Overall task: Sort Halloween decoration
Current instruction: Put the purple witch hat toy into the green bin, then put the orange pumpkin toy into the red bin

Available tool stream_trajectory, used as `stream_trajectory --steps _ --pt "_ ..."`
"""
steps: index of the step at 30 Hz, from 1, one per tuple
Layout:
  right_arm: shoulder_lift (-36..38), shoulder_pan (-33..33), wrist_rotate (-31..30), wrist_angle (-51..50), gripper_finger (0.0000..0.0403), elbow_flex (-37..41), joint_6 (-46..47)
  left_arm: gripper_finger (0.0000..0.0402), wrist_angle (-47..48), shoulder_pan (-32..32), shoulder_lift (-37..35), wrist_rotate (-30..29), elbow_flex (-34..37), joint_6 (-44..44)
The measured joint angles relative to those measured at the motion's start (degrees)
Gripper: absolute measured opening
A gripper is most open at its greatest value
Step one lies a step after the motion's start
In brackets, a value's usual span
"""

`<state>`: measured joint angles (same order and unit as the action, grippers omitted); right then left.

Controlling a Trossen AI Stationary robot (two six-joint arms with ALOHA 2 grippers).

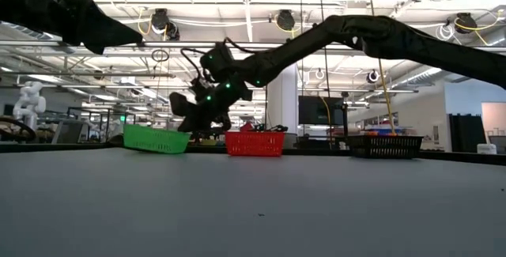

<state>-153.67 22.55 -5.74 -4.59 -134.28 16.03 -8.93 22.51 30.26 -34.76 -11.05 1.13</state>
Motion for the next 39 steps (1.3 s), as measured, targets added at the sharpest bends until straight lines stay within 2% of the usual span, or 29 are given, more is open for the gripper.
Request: stream_trajectory --steps 5,12,16,20,26,31,39 --pt "0.0 -0.4 -0.1 0.3 0.0031 0.0 -0.4 0.0017 0.0 0.0 0.0 0.0 0.0 0.0" --pt "0.0 -0.7 0.1 1.2 0.0126 -0.7 -0.6 0.0017 0.0 0.0 0.0 0.0 0.0 0.0" --pt "0.5 -0.7 4.6 -0.8 0.0151 -0.7 -2.6 0.0017 0.0 0.0 0.0 0.0 0.0 0.0" --pt "3.8 -0.7 4.4 -6.4 0.0124 -0.7 -4.7 0.0017 0.0 0.0 0.0 0.4 0.0 0.0" --pt "8.4 -3.2 2.0 -12.3 0.0015 -0.7 -13.3 0.0017 0.0 0.0 0.0 0.6 0.0 0.0" --pt "8.6 -5.6 1.2 -11.8 0.0002 -0.4 -14.2 0.0017 0.0 0.0 0.0 2.0 0.0 0.0" --pt "8.5 -9.6 -0.4 6.5 0.0001 12.5 -10.8 0.0017 0.0 0.0 0.0 2.1 0.0 0.1"
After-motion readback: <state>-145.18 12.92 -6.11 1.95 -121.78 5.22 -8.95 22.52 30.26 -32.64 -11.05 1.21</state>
